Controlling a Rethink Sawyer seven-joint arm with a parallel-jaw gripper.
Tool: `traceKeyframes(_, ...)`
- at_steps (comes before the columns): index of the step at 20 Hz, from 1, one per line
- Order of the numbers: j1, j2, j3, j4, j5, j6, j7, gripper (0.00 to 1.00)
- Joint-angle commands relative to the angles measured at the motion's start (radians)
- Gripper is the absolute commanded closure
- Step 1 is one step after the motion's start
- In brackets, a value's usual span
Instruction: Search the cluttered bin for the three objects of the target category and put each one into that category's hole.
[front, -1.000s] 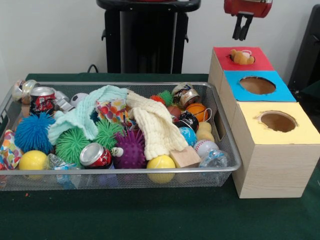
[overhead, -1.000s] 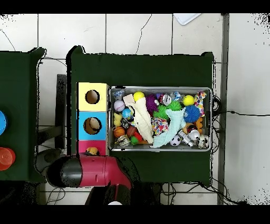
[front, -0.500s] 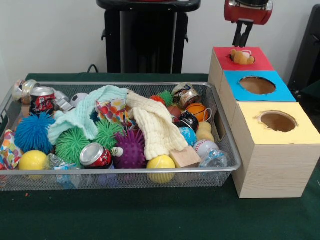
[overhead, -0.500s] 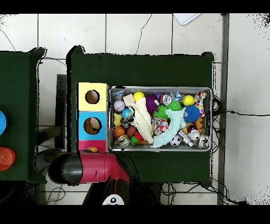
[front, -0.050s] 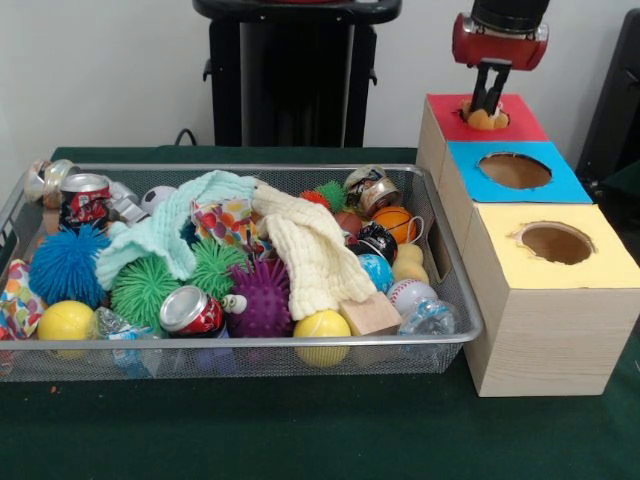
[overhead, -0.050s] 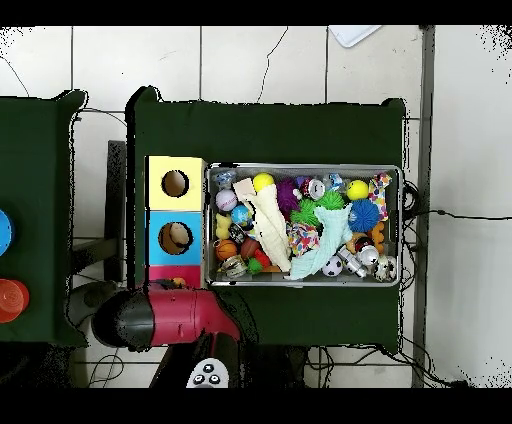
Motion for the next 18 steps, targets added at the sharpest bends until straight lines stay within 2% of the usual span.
traceKeyframes(1,-0.011,0.122,0.100,-0.042,0.043,-0.107,0.178,1.00)
traceKeyframes(6,-0.008,0.208,0.083,-0.102,0.035,-0.136,0.174,1.00)
traceKeyframes(10,-0.014,0.229,0.073,-0.120,0.028,-0.151,0.164,1.00)
traceKeyframes(13,-0.002,0.175,0.060,-0.094,0.030,-0.074,0.160,1.00)
traceKeyframes(18,0.008,0.023,0.037,-0.066,0.033,0.157,0.148,1.00)
